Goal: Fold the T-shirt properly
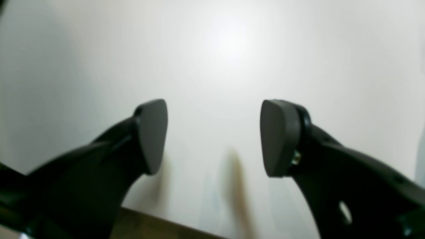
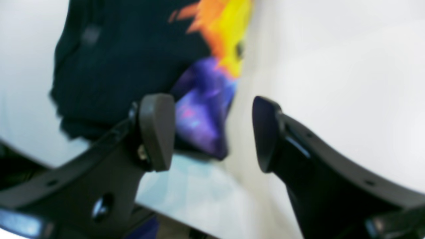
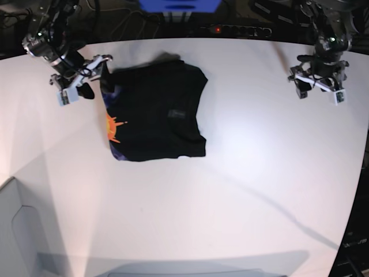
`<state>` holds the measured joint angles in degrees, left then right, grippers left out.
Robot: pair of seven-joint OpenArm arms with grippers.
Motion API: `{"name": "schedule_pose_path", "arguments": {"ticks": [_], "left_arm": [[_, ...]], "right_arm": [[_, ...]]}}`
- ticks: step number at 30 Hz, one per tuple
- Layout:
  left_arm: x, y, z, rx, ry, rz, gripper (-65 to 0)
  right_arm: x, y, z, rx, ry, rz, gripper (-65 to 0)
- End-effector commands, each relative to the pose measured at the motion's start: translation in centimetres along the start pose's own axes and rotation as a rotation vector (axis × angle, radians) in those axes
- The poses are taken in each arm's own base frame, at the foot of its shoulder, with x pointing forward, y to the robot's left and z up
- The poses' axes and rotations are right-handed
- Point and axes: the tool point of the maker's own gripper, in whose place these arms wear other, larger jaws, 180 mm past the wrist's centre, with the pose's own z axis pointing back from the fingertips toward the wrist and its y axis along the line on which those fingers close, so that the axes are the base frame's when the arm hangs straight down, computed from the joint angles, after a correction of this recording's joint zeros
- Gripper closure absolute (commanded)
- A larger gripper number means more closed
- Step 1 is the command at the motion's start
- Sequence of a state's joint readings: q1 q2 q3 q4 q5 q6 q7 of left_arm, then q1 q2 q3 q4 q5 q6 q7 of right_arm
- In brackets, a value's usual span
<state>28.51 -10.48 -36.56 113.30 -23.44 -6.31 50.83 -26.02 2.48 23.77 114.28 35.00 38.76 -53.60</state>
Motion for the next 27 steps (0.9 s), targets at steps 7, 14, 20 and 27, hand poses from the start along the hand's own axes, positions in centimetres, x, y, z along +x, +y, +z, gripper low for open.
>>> {"name": "schedule_pose_path", "arguments": {"ticks": [7,14,20,27], "left_arm": [[1.5,-0.6,0.0,-0.02,-0.045,-0.001,-42.3],[1.6,-0.6,0.0,-0.019,-0.046,-0.001,-42.3],[2.0,-0.7,-0.2,-0.021,-0.057,0.002,-42.3],[2.0,-0.7,-0.2,-0.021,-0.057,0.002,-42.3]], "right_arm": [[-0.3,2.6,-0.1,0.084,-0.009,0.016,-37.7],[-1.0,2.8,0.4,0.082,0.011,0.018,-37.7],[-1.4,2.7,0.3,0.079,0.02,0.009,-37.7],[-0.5,1.1,-0.5,0.023,0.025,0.057,-37.7]]}}
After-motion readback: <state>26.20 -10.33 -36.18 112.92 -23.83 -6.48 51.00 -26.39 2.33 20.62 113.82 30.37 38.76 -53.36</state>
